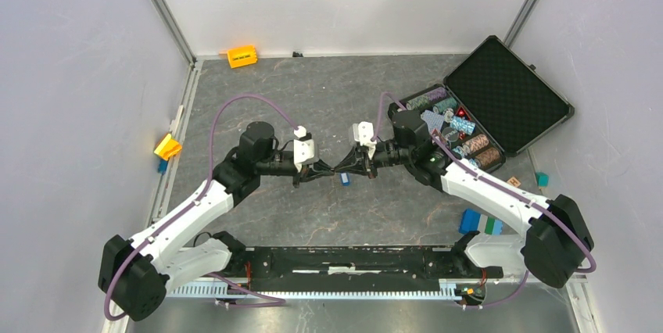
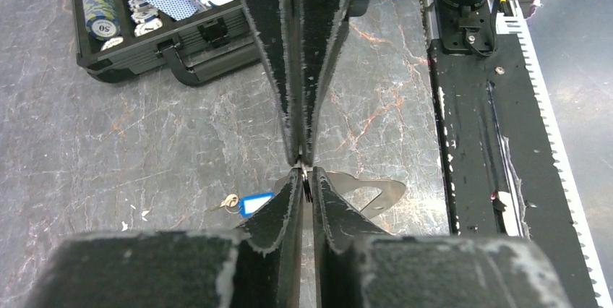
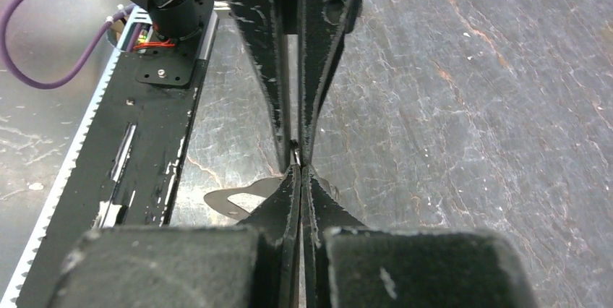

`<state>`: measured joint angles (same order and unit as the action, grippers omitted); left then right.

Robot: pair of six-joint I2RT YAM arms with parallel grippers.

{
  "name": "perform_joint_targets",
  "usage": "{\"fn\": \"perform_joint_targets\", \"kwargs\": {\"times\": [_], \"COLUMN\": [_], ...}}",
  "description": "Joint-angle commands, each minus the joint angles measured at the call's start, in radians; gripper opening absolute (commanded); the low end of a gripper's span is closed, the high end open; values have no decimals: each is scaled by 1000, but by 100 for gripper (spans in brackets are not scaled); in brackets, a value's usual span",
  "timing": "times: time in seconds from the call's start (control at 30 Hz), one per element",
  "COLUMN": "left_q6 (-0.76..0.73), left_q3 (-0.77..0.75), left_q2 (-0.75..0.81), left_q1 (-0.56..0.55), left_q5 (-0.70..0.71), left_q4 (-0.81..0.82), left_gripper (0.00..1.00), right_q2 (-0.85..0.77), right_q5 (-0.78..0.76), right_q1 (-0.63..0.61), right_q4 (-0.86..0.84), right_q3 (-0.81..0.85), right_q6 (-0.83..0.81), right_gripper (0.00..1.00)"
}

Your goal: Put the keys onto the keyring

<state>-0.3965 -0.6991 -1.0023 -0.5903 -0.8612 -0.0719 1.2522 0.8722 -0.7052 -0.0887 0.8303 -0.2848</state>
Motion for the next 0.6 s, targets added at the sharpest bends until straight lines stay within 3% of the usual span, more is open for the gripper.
{"fn": "perform_joint_targets", "kwargs": {"times": [0.0,0.57], "left_q6": [-12,-45], "left_q3": [8,4], "left_q2": [32,28], "left_q1": [-7,-7], "left_q5": [-50,32], "left_q4": [39,17], "left_gripper": [17,42], "right_q2": [-20,-36], "right_q5": [-86,-116], "right_q1": [3,3], "right_q4": [-21,15], "right_q3": [-8,-13], "right_q6": [-39,-83], "right_gripper": [0,0]}}
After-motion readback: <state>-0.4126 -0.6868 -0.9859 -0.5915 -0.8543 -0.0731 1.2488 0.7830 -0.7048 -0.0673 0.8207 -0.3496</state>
